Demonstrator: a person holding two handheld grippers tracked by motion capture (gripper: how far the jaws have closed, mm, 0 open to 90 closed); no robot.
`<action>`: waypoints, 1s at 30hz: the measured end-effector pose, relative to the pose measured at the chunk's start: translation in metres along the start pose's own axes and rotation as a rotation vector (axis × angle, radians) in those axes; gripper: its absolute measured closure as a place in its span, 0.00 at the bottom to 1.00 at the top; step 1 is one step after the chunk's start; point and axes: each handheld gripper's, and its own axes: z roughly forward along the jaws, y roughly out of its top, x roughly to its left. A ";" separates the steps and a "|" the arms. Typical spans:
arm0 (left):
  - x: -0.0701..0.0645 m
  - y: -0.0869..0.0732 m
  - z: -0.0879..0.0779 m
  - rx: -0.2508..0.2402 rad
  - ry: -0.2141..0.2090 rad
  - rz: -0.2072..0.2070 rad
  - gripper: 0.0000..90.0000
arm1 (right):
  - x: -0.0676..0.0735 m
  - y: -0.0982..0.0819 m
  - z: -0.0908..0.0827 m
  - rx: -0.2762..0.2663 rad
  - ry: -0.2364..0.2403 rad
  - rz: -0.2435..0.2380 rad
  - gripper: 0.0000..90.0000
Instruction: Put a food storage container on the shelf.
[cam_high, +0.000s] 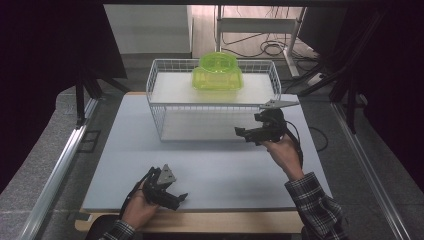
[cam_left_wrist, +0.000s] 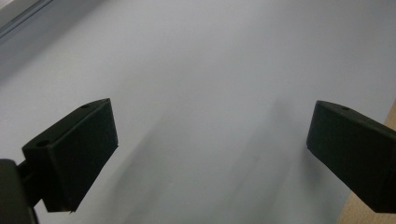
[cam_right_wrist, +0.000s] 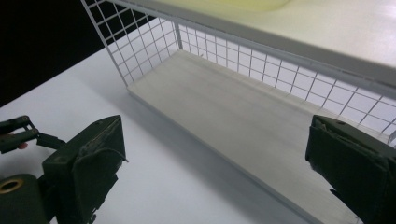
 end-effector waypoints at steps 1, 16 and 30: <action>0.000 0.000 0.000 0.000 0.000 0.000 0.02 | 0.000 0.000 0.000 0.000 0.000 0.000 0.06; 0.000 0.000 0.000 0.005 0.001 0.000 0.02 | -0.002 -0.033 0.012 0.045 -0.032 -0.013 0.02; 0.000 -0.001 0.001 0.009 0.004 0.001 0.02 | -0.008 -0.066 0.019 0.075 -0.054 0.012 0.00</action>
